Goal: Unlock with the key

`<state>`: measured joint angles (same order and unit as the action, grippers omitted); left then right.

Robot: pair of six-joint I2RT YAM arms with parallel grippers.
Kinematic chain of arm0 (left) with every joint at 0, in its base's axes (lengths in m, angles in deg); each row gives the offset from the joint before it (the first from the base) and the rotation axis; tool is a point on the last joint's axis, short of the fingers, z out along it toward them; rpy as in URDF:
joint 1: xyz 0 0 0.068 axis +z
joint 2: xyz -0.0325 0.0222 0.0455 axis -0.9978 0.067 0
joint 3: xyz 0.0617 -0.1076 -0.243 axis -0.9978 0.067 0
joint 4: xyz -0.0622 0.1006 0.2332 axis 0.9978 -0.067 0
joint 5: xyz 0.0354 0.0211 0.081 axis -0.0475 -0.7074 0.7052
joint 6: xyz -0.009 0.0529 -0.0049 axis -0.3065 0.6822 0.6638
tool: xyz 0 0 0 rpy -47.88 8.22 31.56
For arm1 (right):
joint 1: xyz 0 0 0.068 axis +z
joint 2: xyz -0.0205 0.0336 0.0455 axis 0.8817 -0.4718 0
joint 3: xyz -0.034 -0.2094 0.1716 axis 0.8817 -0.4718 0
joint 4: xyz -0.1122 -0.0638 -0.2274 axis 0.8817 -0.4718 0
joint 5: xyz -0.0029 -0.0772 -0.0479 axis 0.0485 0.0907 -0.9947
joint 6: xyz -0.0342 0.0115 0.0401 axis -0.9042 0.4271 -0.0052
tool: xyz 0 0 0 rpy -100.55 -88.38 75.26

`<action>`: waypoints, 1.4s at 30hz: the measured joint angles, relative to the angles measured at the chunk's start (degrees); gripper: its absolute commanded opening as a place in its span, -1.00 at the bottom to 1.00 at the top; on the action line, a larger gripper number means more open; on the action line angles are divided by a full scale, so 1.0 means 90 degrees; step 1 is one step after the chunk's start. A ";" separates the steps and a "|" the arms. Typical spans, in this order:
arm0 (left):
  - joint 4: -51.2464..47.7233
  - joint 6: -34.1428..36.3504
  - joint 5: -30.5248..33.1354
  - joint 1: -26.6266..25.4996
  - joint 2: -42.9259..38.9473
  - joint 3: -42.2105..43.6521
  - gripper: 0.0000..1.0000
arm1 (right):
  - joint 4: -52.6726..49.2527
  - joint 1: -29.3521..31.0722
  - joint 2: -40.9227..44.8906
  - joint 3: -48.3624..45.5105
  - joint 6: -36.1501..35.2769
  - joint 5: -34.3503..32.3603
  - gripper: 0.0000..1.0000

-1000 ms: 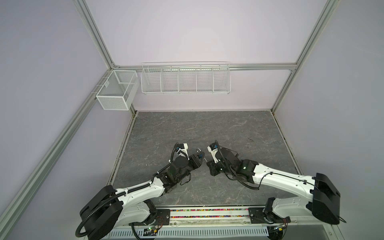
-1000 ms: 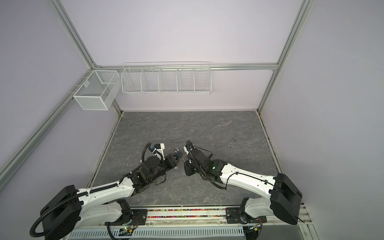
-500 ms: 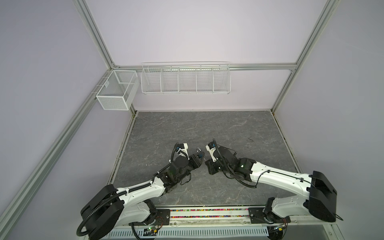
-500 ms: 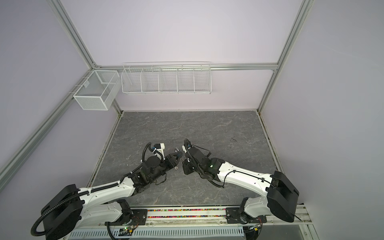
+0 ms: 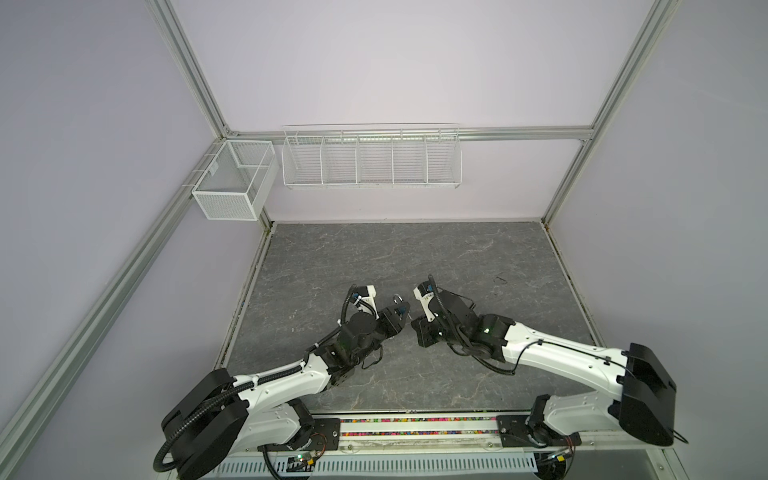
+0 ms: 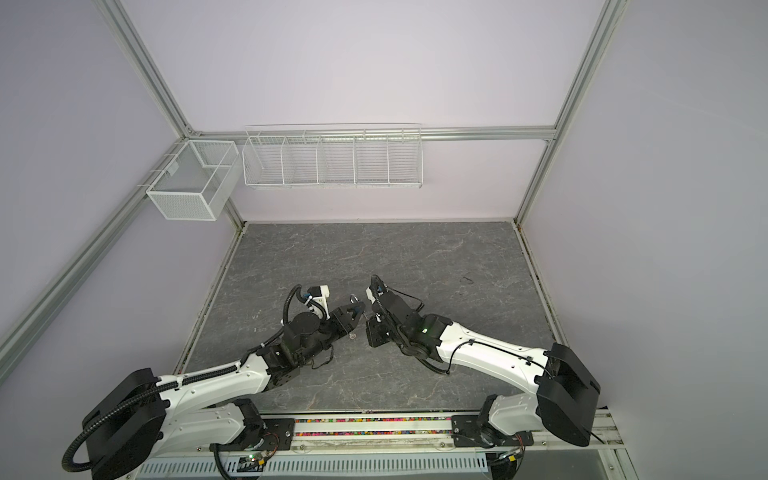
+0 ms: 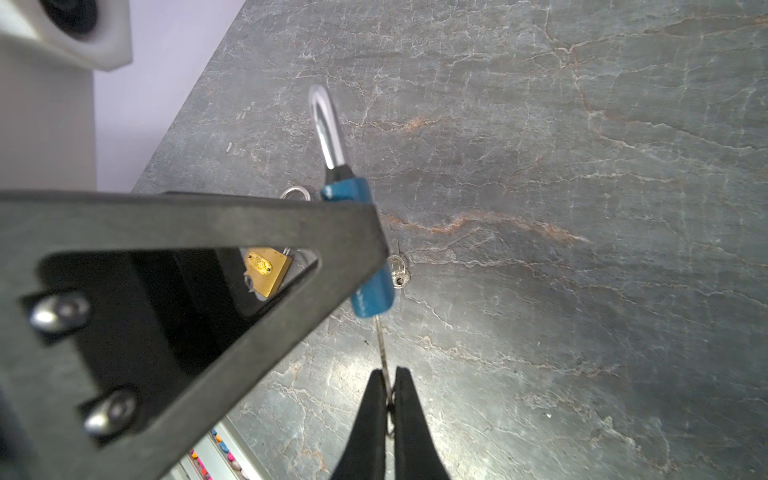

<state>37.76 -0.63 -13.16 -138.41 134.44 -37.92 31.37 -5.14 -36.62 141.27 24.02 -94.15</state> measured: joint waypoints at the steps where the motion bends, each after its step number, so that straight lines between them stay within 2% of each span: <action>1: 0.0010 0.0000 0.0002 0.0000 0.0000 0.0000 -1.00 | -0.0017 0.0000 0.0000 0.0010 0.0005 0.0000 -0.86; 9: 0.0019 -0.0073 0.0100 -0.0027 0.0000 0.0002 -1.00 | -0.0022 0.0002 -0.0002 0.0036 0.0172 -0.0002 -0.86; 16: 0.0015 -0.0070 0.1030 -0.0425 0.0000 0.0002 -1.00 | -0.0075 0.0068 -0.0097 0.0163 0.0452 -0.0049 -0.86; 21: 0.0117 -0.0049 0.1316 -0.0503 0.0000 0.0049 -1.00 | 0.0032 -0.0109 -0.0080 0.0148 0.0571 0.0279 -0.86; 26: 0.0284 -0.0051 0.1287 -0.0508 0.0000 0.0095 -1.00 | -0.0017 -0.0226 0.0092 0.0138 0.0500 0.0435 -0.86; 33: 0.0393 -0.0102 0.1195 -0.0491 0.0146 0.0092 -1.00 | -0.0041 -0.0126 0.0036 0.0141 0.0423 0.0257 -0.86; 42: 0.0289 -0.0872 0.1168 -0.0476 0.0267 0.0087 -1.00 | -0.0068 -0.0039 -0.0107 0.0141 0.0379 0.0046 -0.86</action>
<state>40.36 -8.47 -2.64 -142.69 136.85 -37.13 30.76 -5.49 -37.58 142.54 27.43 -93.73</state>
